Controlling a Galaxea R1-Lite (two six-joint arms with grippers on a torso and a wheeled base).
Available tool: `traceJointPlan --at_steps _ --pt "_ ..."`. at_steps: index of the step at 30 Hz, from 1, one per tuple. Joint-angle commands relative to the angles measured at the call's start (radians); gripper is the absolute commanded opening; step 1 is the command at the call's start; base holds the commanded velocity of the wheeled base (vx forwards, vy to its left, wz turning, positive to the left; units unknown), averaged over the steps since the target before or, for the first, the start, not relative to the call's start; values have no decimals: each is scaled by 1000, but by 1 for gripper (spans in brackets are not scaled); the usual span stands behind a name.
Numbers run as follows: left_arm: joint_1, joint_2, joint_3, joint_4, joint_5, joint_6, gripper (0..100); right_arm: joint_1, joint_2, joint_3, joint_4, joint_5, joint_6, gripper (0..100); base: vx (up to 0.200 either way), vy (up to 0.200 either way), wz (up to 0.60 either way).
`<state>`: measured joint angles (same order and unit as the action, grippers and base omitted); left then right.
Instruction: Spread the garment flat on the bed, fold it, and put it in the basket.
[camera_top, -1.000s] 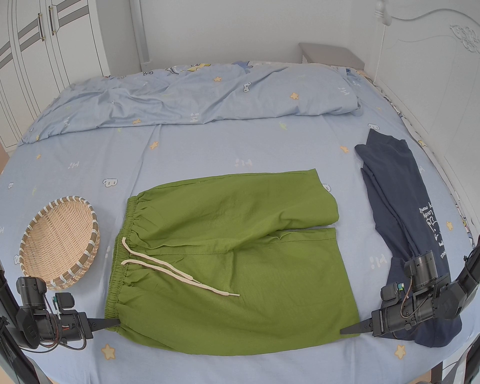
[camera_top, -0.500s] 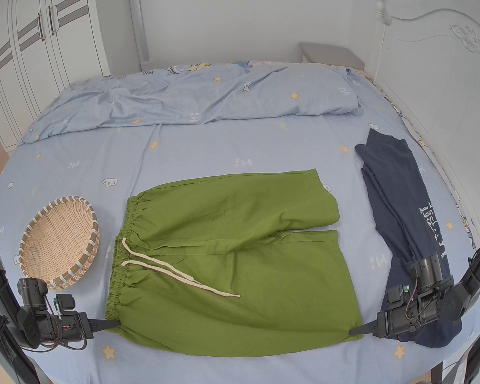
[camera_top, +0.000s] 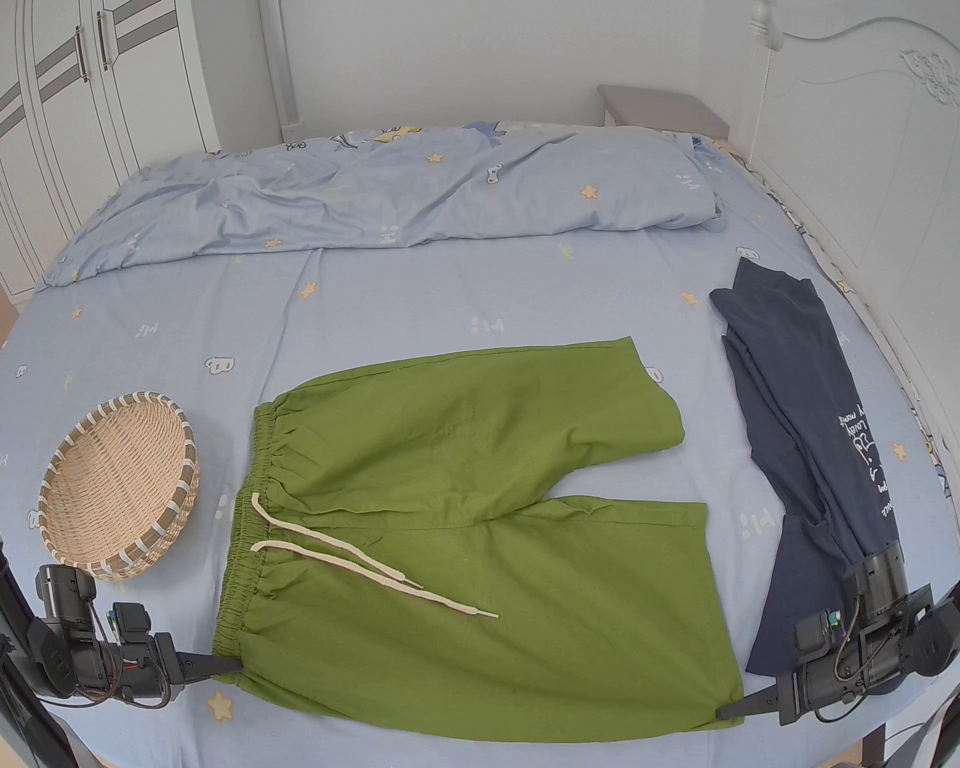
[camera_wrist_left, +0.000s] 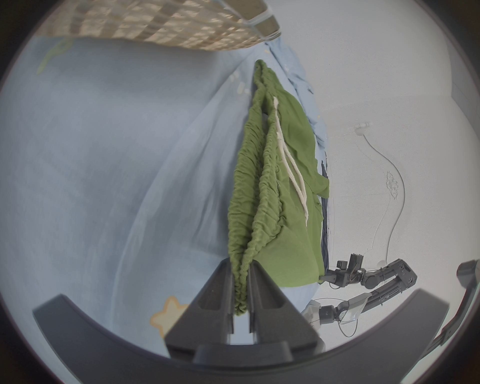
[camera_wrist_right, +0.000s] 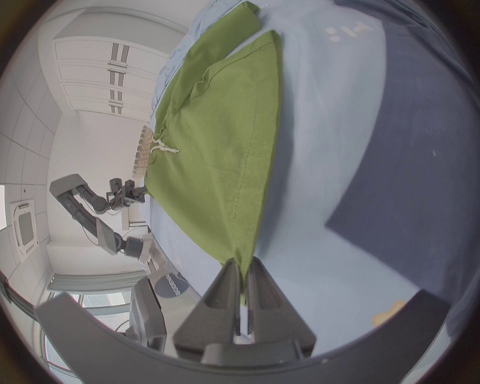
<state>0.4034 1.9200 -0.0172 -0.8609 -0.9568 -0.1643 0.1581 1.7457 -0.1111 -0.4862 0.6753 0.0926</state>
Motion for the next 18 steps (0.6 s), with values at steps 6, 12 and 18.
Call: traceJointPlan --at_steps 6,12,18 --pt "20 -131 13 207 33 31 0 -3 -26 108 -3 -7 -34 0 0 0 0" --pt "77 -138 13 384 73 213 0 -2 -26 111 11 -7 -34 0 0 0 0" --pt "172 -145 13 474 104 327 0 -3 -15 111 11 -7 -34 0 0 0 0"
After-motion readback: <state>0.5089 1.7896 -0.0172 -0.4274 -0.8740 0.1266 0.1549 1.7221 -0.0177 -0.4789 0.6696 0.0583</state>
